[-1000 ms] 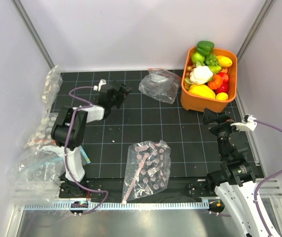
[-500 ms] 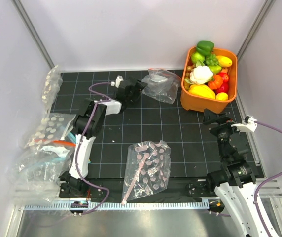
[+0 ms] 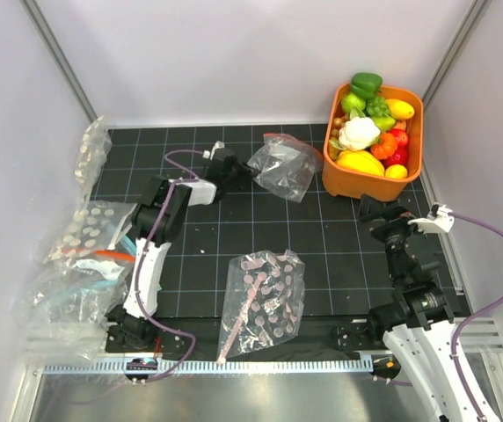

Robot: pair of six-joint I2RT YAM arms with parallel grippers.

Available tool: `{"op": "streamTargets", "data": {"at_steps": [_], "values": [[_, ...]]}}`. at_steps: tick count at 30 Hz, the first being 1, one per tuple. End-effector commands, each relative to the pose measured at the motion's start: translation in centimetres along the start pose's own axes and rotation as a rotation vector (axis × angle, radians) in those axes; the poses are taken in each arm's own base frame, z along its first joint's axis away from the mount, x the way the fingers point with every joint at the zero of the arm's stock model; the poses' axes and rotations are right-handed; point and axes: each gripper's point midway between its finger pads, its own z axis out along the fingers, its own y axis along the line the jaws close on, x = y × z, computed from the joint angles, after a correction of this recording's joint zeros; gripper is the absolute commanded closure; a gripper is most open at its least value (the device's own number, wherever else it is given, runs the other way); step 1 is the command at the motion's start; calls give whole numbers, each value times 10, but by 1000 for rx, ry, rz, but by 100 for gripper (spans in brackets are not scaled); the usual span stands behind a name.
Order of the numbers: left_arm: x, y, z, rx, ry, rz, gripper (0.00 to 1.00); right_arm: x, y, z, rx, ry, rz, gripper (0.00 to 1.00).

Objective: Place the food in the zip-top bag and seal the zipper
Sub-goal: Move the zipper food storage bag to the center of the board.

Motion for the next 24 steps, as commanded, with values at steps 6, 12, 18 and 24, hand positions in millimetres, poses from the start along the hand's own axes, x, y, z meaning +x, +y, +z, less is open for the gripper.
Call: {"op": "streamTargets", "data": {"at_steps": [6,12,18,24], "values": [[4,-30,-135,69,157,147,100,29,19,23,-77,123,-47,0],[15,6,-200,-98,194,273,100,66,21,44,-72,279,-81,0],[22,54,-234,-287,270,483,100,118,32,58,-154,493,-92,7],[12,92,-231,-536,313,644,100,164,41,64,-255,635,-138,12]]}}
